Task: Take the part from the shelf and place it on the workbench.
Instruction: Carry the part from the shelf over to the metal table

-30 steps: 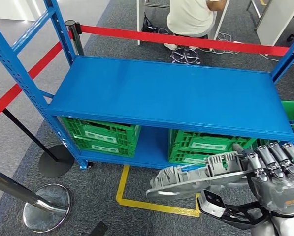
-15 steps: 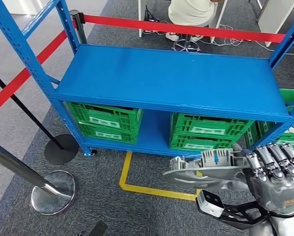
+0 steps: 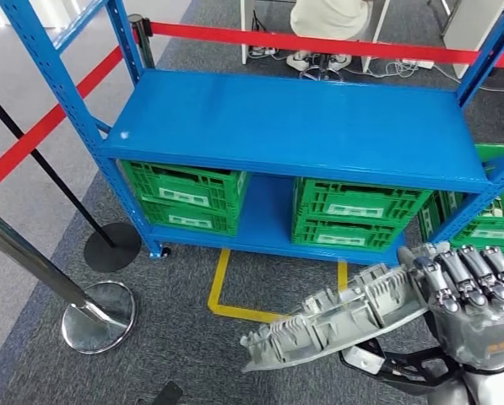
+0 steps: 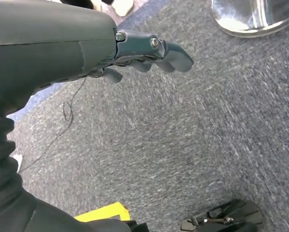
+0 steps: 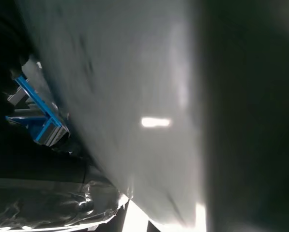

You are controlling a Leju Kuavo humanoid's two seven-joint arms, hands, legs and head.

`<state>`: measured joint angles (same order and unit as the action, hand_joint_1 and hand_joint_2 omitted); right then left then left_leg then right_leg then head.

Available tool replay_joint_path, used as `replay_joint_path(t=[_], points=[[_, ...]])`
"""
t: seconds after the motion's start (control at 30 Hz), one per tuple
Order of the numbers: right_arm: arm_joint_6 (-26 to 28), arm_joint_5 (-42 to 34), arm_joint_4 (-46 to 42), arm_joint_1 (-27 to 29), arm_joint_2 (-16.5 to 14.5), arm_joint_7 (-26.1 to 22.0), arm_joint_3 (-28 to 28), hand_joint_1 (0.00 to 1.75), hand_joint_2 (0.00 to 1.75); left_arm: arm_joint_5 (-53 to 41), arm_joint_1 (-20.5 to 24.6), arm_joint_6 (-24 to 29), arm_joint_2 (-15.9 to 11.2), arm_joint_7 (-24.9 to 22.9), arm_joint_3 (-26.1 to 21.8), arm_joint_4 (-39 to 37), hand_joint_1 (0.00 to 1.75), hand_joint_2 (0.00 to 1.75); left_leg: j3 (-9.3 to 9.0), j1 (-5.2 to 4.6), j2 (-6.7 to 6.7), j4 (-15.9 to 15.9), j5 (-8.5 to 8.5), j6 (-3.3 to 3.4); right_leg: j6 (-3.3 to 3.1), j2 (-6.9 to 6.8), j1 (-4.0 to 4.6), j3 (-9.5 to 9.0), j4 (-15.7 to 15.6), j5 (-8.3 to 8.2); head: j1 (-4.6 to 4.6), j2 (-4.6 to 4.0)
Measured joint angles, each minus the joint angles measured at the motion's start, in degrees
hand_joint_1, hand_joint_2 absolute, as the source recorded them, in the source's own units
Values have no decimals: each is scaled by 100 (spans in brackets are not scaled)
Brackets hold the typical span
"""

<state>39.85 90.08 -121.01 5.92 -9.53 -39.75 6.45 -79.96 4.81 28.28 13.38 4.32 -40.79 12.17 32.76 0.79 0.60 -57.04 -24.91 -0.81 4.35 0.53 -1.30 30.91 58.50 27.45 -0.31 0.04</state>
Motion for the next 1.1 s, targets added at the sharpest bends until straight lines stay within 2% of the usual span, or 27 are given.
replay_joint_path(t=[0.07,0.1,0.17,0.23,0.27,0.3,0.33,0.37,0.4,0.47,0.5,0.57,0.6,0.63,0.67,0.73,0.77,0.8,0.83,0.87,0.9,0.93,0.97,1.0,1.03,1.07,1.1], points=[[0,3,23,4,-9,4,2,175,175,8,-8,2,-8,1,0,-1,0,175,58,11,2,-19,29,-83,-116,-7,9,107,15,-65,-2,0],[0,5,32,5,-18,6,2,175,175,10,-10,3,-11,0,0,-1,0,175,114,19,-3,-85,-69,-111,-187,-15,11,171,17,-115,-5,0],[0,7,42,3,-31,9,1,175,175,10,-6,3,-11,0,0,-2,0,175,289,23,-13,-515,-544,-136,-308,-34,19,320,4,-239,-21,0],[0,9,54,7,-39,10,2,175,175,12,6,5,-13,0,0,-2,0,175,468,15,-16,-1224,-1032,-137,-355,-50,54,486,4,-374,-34,0],[0,9,63,9,-42,10,2,175,175,12,14,5,-14,0,0,-2,0,175,496,12,-16,-1498,-1094,-130,-365,-58,74,576,4,-449,-35,0],[0,10,71,10,-44,10,2,175,175,11,17,5,-15,0,0,-2,0,175,459,10,-16,-1627,-1007,-116,-370,-64,93,671,5,-527,-36,0],[0,9,75,10,-45,11,3,175,175,10,18,5,-15,0,0,-2,0,175,343,7,-16,-1594,-825,-96,-370,-67,109,768,6,-608,-35,0],[0,9,78,10,-45,13,3,175,175,10,21,5,-15,0,0,-2,0,175,145,4,-16,-1398,-642,-71,-361,-65,121,861,7,-690,-36,0],[0,8,78,10,-45,15,3,175,175,10,28,5,-14,0,0,-2,0,175,-134,-3,-15,-1065,-565,-45,-344,-63,130,941,10,-767,-37,0],[0,7,78,8,-45,18,4,175,175,10,54,10,-12,0,0,-2,0,175,-689,-38,-10,-233,-662,-4,-293,-65,137,1050,0,-933,-28,0],[0,5,79,8,-46,20,3,175,175,10,61,13,-11,1,0,-2,0,175,-831,-68,-5,42,-719,16,-261,-72,124,1075,-36,-1030,-31,0],[0,4,92,18,-47,37,5,175,175,13,38,17,-15,1,-1,-2,0,175,-783,-113,-9,183,-618,87,-188,-78,79,1102,-155,-1214,-43,0],[0,5,102,31,-47,70,7,175,175,17,14,18,-19,0,-2,-2,0,175,-718,-120,-19,190,-536,134,-151,-74,60,1126,-159,-1154,-54,0],[0,5,114,44,-44,125,8,175,175,22,-8,19,-23,0,-4,-2,0,175,-645,-117,-34,196,-448,181,-116,-69,51,1166,-53,-951,-45,0],[0,4,123,53,-42,176,8,175,175,27,-21,20,-24,2,-7,-2,0,175,-565,-110,-48,197,-362,217,-89,-65,45,1218,192,-621,-36,0],[0,2,139,56,-38,219,7,175,175,37,-26,21,-22,8,-9,-2,0,175,-375,-112,-57,190,-191,250,-46,-65,47,1316,988,37,-2,0],[0,2,147,57,-38,203,7,175,175,44,-25,22,-21,10,-9,-2,0,175,-268,-114,-59,183,-105,248,-36,-64,49,1323,1362,169,1,0],[0,2,157,61,-39,183,7,175,175,51,-26,23,-21,11,-9,-3,0,175,-154,-114,-64,175,-21,241,-32,-64,49,1267,1598,141,0,0],[0,3,168,66,-39,172,8,175,175,57,-28,27,-21,12,-9,-3,0,175,-39,-110,-68,163,61,229,-28,-64,49,1121,1642,7,-2,0],[0,4,178,68,-39,165,8,175,175,60,-29,31,-20,12,-9,-4,0,175,73,-104,-71,149,138,212,-25,-65,48,868,1478,-143,-2,0],[0,4,184,66,-40,163,7,175,175,60,-28,38,-20,12,-9,-4,0,175,169,-99,-68,131,211,188,-21,-62,47,515,1112,-168,-1,0],[0,4,188,62,-41,167,4,175,175,60,-27,44,-17,14,-9,-3,0,175,242,-97,-63,110,274,159,-26,-57,54,115,620,-79,1,0],[0,5,191,58,-42,174,2,175,175,60,-26,49,-16,15,-9,-3,0,175,286,-98,-58,97,336,126,-53,-51,65,-190,206,60,-2,0],[0,5,194,55,-43,182,0,175,175,60,-26,54,-16,17,-9,-2,0,175,308,-96,-54,91,391,93,-88,-45,82,-369,-88,196,4,0],[0,4,197,57,-43,191,-1,175,175,60,-29,56,-15,20,-9,-2,0,175,321,-92,-53,94,447,58,-140,-42,103,-420,-213,233,11,0],[0,5,202,58,-44,197,0,175,175,60,-36,57,-16,21,-9,-2,0,175,339,-80,-54,98,494,22,-204,-47,106,-353,-202,193,14,0],[-1,5,204,58,-44,201,1,175,175,60,-41,57,-18,22,-9,-2,0,175,375,-68,-54,70,446,-13,-258,-56,109,-283,-199,133,19,0]])
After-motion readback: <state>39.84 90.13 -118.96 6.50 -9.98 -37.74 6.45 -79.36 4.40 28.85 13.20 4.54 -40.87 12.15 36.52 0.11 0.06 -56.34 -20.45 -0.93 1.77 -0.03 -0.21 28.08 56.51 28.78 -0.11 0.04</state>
